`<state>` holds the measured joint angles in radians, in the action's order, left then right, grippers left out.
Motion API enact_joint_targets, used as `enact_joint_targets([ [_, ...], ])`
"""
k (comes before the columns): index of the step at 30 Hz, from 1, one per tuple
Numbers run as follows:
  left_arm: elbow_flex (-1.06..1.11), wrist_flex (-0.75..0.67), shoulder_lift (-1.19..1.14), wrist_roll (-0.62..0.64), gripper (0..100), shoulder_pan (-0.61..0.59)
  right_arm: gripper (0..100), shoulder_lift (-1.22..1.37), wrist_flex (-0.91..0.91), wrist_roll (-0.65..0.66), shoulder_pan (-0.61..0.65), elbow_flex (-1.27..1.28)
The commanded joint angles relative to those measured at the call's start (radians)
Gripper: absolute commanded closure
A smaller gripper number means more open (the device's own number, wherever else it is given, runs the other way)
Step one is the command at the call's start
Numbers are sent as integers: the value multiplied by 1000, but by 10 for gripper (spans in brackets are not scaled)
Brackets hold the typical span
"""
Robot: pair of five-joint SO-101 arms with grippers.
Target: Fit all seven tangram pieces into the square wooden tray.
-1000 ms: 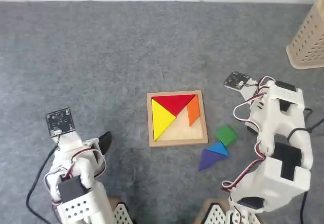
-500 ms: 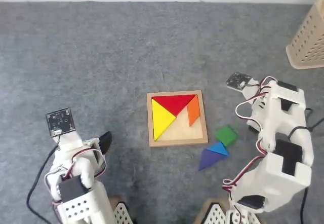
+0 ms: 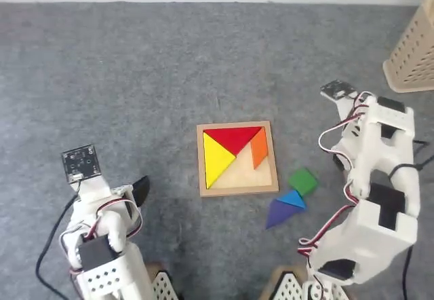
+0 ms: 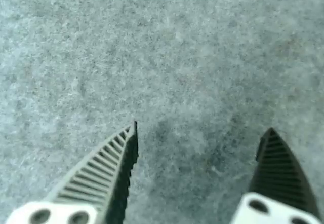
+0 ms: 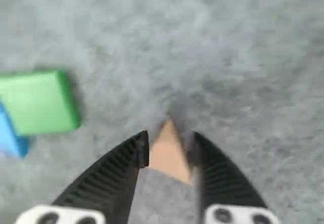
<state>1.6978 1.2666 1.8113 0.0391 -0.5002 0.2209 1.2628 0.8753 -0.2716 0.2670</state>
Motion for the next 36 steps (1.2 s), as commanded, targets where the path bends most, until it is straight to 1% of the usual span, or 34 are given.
enact_joint_targets([
  [1, -13, -2, 12, -2, 646, 2, 737, -30, 76, 80, 5, -68],
  [8, -13, -2, 12, -2, 646, 2, 735, -28, 76, 84, -13, -58],
  [9, -13, -2, 12, -2, 646, 2, 735, -27, 70, 92, -22, -46],
  [12, -13, -2, 12, -2, 646, 2, 735, -28, 65, 172, -35, 11],
  [16, -13, -2, 12, -2, 646, 2, 735, -28, -15, 175, -50, 83],
  [18, -13, -2, 12, -2, 646, 2, 735, -28, -19, 180, -68, 89],
  [21, -13, -2, 12, -2, 646, 2, 735, -22, -18, 219, -76, 94],
  [26, -13, -2, 12, -2, 646, 2, 737, -18, -27, 224, -77, 95],
  [28, -13, -2, 12, -2, 646, 2, 775, -18, -27, 222, -76, 95],
  [33, -13, -2, 12, -2, 646, 2, 934, -18, -27, 221, -76, 107],
  [36, -13, -2, 12, -2, 646, 2, 950, -18, -27, 218, -76, 110],
])
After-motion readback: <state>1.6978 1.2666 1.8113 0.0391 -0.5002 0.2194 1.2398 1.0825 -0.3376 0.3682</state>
